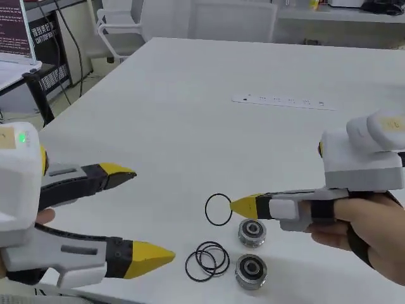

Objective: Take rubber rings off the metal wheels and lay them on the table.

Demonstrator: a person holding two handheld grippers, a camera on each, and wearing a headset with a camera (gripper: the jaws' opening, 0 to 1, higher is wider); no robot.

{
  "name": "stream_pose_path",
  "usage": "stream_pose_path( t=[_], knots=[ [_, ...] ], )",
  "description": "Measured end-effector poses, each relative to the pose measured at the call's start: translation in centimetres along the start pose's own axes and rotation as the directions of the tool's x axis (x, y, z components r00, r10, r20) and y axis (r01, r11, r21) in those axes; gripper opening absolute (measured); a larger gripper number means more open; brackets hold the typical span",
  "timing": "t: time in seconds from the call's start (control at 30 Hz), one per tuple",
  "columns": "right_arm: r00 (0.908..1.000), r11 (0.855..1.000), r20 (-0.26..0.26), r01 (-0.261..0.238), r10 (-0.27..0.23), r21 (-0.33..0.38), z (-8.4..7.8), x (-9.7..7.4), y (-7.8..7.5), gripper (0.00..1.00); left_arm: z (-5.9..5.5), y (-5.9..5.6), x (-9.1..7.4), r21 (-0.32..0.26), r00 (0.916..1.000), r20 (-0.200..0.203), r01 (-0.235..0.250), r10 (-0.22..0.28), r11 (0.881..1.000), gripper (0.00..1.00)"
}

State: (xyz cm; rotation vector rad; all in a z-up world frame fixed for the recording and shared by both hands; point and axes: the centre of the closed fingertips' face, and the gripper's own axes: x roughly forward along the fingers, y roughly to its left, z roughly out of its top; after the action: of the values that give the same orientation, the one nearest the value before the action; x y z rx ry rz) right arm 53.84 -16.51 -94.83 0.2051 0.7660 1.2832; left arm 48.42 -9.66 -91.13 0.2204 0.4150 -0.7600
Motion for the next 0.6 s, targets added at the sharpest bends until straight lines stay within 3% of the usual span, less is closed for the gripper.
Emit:
stream_pose_path(
  t=[0.1, 0.23, 0.4, 0.6],
  knots=[
    [0.9997, 1.000, -0.007, -0.023, 0.023, -0.004, -0.2, 0.4, 0.6, 0.00, -0.8, -0.2, -0.2, -0.027, 0.9997, -0.025, -0.008, 0.007, 1.000, 0.77],
    [0.9985, 0.999, -0.034, -0.043, 0.042, -0.014, -0.9, 1.0, 1.2, 0.00, -0.3, 0.5, -0.4, -0.058, 0.9993, 0.005, -0.037, 0.037, 0.998, 0.79],
    [0.9945, 0.998, -0.088, -0.061, 0.058, -0.027, -2.2, 1.7, 1.6, 0.00, -1.0, 0.0, 0.0, -0.109, 0.9999, -0.007, -0.011, 0.010, 0.994, 0.83],
    [0.9867, 0.997, -0.150, -0.069, 0.063, -0.041, -4.0, 2.5, 2.0, 0.00, -1.1, 0.0, 0.2, -0.184, 0.9999, 0.015, -0.001, 0.004, 0.983, 0.90]
  ],
)
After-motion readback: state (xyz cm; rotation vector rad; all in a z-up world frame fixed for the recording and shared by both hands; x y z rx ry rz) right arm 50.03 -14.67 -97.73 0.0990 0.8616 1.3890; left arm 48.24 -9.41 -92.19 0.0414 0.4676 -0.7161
